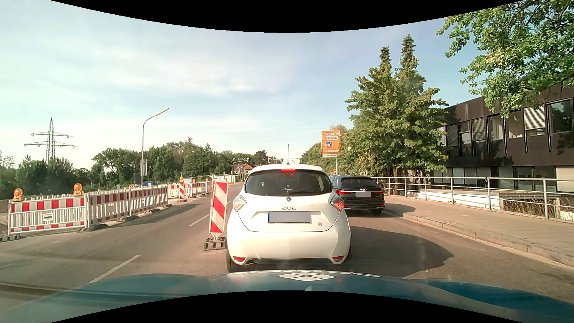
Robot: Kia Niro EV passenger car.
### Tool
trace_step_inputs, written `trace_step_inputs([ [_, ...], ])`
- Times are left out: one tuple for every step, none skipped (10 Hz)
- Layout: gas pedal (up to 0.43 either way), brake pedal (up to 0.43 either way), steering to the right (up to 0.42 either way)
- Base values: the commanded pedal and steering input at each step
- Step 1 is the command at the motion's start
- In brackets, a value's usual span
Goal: Follow the waypoints while adhering to traffic rules and regulations
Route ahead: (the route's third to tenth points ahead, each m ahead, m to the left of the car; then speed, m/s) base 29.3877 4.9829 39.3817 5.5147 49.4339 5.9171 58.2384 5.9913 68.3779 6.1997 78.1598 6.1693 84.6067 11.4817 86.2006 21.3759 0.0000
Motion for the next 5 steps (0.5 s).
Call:
trace_step_inputs([
  [0.000, 0.280, -0.015],
  [0.000, 0.274, -0.015],
  [0.000, 0.274, -0.015],
  [0.000, 0.274, -0.015],
  [0.000, 0.274, -0.015],
])
